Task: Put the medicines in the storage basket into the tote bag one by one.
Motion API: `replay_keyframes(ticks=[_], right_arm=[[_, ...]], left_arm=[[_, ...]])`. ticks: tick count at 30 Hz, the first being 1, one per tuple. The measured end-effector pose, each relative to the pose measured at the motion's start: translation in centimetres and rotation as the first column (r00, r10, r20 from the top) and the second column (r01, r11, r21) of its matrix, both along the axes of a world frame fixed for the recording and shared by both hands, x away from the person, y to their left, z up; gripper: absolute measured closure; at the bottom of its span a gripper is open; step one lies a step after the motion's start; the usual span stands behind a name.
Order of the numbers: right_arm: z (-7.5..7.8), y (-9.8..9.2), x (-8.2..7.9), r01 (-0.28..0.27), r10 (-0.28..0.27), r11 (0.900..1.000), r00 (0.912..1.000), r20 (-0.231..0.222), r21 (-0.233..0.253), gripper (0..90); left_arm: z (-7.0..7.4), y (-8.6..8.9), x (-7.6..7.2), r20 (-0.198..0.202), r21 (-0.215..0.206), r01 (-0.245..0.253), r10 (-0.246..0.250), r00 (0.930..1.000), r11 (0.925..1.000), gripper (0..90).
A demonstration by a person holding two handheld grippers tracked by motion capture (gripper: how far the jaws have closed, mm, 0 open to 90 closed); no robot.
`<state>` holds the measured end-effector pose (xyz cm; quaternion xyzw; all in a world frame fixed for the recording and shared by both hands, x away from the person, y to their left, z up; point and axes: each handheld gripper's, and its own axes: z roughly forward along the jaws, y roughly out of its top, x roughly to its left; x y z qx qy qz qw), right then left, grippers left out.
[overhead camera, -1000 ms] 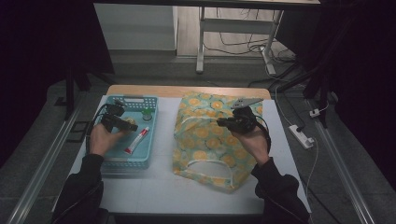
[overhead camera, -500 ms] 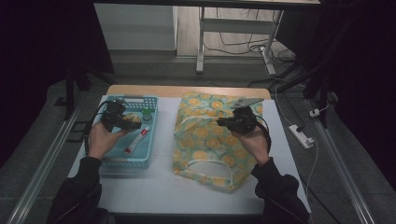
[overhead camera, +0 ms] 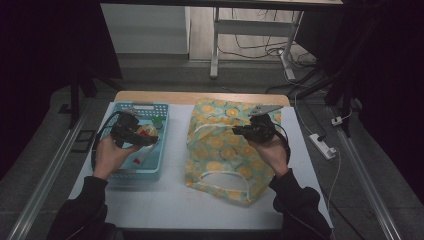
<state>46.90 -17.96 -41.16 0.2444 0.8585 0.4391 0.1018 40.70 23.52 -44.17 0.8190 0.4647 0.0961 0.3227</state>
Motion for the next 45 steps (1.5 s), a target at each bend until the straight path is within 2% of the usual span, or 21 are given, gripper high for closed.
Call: replay_keyframes(ticks=[11, 22, 33, 45], right_arm=[[0.0, 0.0, 0.0, 0.002, -0.002, 1.000, 1.0000, 0.001, 0.000, 90.0], [0.1, 0.0, -0.1, 0.000, 0.000, 1.000, 1.0000, 0.004, 0.002, 90.0], [0.1, 0.0, -0.1, -0.002, 0.002, 1.000, 1.0000, 0.009, 0.004, 90.0], [0.2, -0.1, -0.1, -0.005, 0.005, 1.000, 0.9999, 0.010, 0.012, 90.0]], left_arm=[[0.6, -2.4, -1.9, 0.021, -0.023, 0.089, -0.088, 0.9959, 0.9958, 20.1], [0.8, -5.0, -2.7, 0.031, -0.044, 0.167, -0.165, 0.9857, 0.9850, 20.1], [1.1, -8.4, -3.1, 0.051, -0.044, 0.258, -0.256, 0.9653, 0.9650, 20.1], [0.7, -12.1, -2.5, 0.057, -0.046, 0.330, -0.328, 0.9430, 0.9427, 20.0]])
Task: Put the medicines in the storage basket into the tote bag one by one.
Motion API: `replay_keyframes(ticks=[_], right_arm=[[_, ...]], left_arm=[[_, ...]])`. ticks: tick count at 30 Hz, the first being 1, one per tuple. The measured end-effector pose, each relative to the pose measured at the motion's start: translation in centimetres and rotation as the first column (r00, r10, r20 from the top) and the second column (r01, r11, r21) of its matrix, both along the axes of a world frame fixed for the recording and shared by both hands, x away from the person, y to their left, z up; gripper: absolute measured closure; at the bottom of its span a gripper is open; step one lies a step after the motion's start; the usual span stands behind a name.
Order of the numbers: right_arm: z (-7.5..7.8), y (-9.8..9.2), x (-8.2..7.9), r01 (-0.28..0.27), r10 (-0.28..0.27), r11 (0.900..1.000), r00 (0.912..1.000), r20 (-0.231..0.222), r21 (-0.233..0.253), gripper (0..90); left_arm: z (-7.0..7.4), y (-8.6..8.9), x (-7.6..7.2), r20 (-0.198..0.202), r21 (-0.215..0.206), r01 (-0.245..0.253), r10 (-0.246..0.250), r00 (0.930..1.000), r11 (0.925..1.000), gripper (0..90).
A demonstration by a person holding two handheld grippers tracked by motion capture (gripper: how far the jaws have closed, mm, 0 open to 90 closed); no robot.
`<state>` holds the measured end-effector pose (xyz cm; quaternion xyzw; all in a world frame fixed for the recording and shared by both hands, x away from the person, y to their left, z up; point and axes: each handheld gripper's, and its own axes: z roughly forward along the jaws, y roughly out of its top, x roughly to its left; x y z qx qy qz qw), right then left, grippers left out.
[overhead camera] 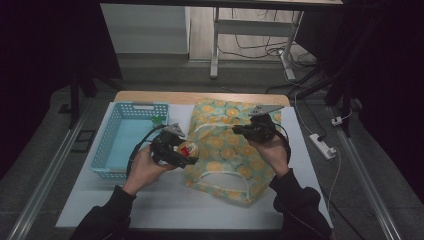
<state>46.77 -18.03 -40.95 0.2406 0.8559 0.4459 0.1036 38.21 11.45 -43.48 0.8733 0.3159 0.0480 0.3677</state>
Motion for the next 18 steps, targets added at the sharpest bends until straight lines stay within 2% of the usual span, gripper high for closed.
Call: replay_keyframes(ticks=[18], right_arm=[[0.1, -0.1, -0.1, -0.002, 0.002, 1.000, 1.0000, 0.002, 0.004, 90.0]], left_arm=[[-1.3, -4.6, 1.3, -0.009, 0.005, 0.080, -0.080, 0.9967, 0.9968, 20.0]])
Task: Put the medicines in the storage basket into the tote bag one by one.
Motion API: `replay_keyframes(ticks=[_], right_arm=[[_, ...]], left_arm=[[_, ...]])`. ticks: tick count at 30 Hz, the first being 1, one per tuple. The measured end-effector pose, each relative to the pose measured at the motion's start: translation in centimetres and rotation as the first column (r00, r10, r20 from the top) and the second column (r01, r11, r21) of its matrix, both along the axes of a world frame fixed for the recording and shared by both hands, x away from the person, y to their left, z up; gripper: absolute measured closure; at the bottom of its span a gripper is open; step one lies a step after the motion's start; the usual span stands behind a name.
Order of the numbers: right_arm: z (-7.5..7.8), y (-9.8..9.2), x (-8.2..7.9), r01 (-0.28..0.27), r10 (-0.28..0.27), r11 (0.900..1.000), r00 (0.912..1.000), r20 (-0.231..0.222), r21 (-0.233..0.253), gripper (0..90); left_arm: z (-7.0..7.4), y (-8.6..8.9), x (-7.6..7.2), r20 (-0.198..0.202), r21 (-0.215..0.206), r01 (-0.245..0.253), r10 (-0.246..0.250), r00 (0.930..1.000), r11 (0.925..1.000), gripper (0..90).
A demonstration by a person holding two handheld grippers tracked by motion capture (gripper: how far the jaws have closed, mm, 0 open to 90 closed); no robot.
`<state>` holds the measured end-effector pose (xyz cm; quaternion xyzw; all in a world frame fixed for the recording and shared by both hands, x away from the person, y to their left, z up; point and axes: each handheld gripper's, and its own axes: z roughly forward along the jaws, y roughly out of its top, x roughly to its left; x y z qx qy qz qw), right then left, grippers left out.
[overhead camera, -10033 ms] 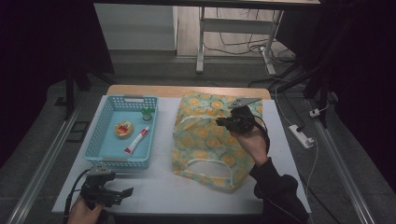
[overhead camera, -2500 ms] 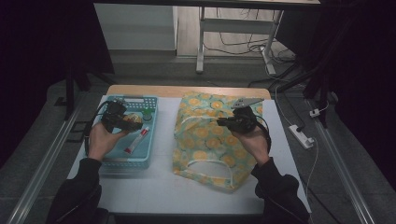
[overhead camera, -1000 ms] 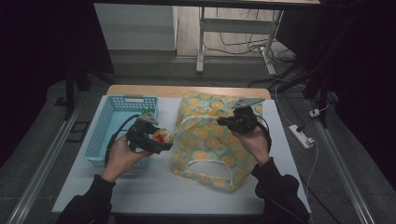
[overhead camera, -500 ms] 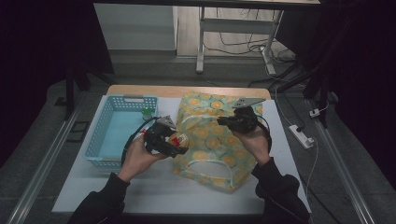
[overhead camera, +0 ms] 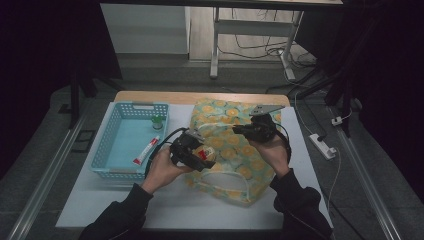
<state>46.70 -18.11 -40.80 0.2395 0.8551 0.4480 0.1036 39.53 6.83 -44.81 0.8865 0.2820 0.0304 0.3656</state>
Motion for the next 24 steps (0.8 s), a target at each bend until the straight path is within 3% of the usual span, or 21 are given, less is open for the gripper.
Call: replay_keyframes(ticks=[14, 21, 24], right_arm=[[0.1, 0.0, 0.0, -0.003, 0.003, 1.000, 1.0000, 0.003, 0.004, 90.0], [-0.1, 0.1, 0.0, -0.006, 0.006, 1.000, 1.0000, 0.000, 0.001, 90.0], [-0.1, 0.2, -0.1, -0.011, 0.011, 1.000, 0.9999, -0.003, 0.002, 90.0]], left_arm=[[-1.3, -3.1, 1.7, 0.008, 0.019, 0.021, -0.021, 0.9998, 0.9996, 20.0], [-2.0, -4.3, 2.9, 0.008, 0.009, 0.012, -0.012, 0.9999, 0.9999, 20.0], [-2.2, -4.7, 3.4, 0.004, -0.001, -0.013, 0.013, 0.9999, 0.9999, 20.0]])
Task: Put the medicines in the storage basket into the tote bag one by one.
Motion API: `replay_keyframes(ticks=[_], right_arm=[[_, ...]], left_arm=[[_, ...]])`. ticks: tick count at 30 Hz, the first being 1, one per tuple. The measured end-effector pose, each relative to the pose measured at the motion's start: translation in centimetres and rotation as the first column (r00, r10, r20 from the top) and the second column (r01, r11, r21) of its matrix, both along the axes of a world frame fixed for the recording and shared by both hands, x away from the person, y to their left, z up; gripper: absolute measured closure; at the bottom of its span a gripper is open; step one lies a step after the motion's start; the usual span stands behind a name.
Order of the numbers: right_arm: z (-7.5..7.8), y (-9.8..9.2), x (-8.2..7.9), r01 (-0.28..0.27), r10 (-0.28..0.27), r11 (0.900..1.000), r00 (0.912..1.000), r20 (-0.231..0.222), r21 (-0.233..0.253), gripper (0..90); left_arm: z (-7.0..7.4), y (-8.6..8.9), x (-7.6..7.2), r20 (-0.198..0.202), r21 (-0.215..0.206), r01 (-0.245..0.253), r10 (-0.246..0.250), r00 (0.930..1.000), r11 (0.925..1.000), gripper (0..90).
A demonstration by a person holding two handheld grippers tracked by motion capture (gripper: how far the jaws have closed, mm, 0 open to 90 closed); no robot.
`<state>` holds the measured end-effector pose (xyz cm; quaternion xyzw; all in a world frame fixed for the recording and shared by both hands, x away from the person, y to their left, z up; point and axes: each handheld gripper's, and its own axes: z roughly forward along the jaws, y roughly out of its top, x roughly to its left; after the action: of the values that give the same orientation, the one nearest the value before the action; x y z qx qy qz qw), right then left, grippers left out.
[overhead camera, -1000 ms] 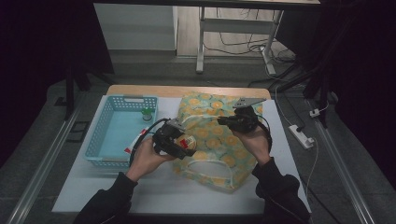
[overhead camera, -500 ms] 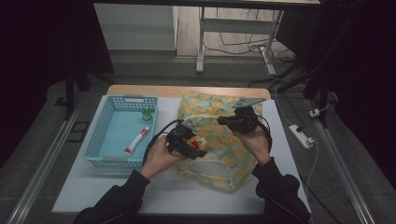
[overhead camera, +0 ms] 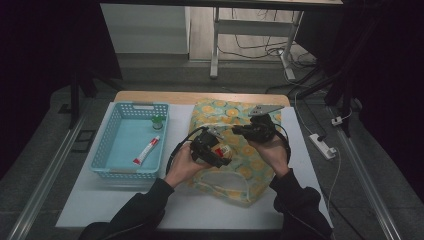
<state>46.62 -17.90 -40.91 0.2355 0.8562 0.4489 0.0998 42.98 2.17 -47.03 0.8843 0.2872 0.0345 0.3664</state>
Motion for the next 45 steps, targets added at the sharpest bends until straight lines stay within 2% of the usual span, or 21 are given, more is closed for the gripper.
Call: replay_keyframes(ticks=[3, 12, 23, 27, 30, 38, 43, 45], right_arm=[[-0.1, 0.2, -0.1, -0.006, 0.006, 1.000, 1.0000, -0.001, -0.002, 90.0], [-0.4, 0.4, 0.0, -0.012, 0.012, 1.000, 0.9999, -0.008, -0.009, 90.0], [-1.4, 0.8, 0.3, -0.016, 0.015, 0.999, 0.9995, -0.026, -0.033, 90.0], [-1.7, 0.9, 0.4, -0.016, 0.015, 0.999, 0.9994, -0.031, -0.038, 90.0], [-1.9, 0.9, 0.5, -0.016, 0.014, 0.999, 0.9994, -0.032, -0.044, 90.0], [-2.3, 0.7, 0.8, -0.005, 0.003, 0.999, 0.9992, -0.039, -0.049, 90.0], [-2.5, 0.8, 0.9, -0.004, 0.002, 0.999, 0.9991, -0.042, -0.051, 90.0], [-2.5, 0.8, 0.9, -0.005, 0.002, 0.999, 0.9992, -0.041, -0.053, 90.0]], left_arm=[[-0.1, -0.1, 0.6, -0.007, -0.013, -0.014, 0.014, 0.9999, 0.9998, 20.0], [-0.1, -0.3, 2.0, -0.005, -0.012, -0.046, 0.046, 0.9989, 0.9989, 20.0], [-1.5, -0.7, 3.6, -0.005, 0.005, -0.078, 0.078, 0.9970, 0.9970, 20.0], [-2.0, -0.8, 4.0, 0.002, 0.026, -0.082, 0.082, 0.9966, 0.9963, 19.9], [-2.4, -1.0, 4.3, 0.001, 0.025, -0.098, 0.098, 0.9952, 0.9949, 19.9], [-3.3, -1.5, 4.8, 0.025, 0.085, -0.084, 0.082, 0.9963, 0.9928, 19.8], [-3.8, -1.6, 5.0, 0.042, 0.091, -0.108, 0.105, 0.9936, 0.9899, 19.6], [-3.9, -1.8, 5.1, 0.055, 0.091, -0.134, 0.130, 0.9900, 0.9868, 18.9]])
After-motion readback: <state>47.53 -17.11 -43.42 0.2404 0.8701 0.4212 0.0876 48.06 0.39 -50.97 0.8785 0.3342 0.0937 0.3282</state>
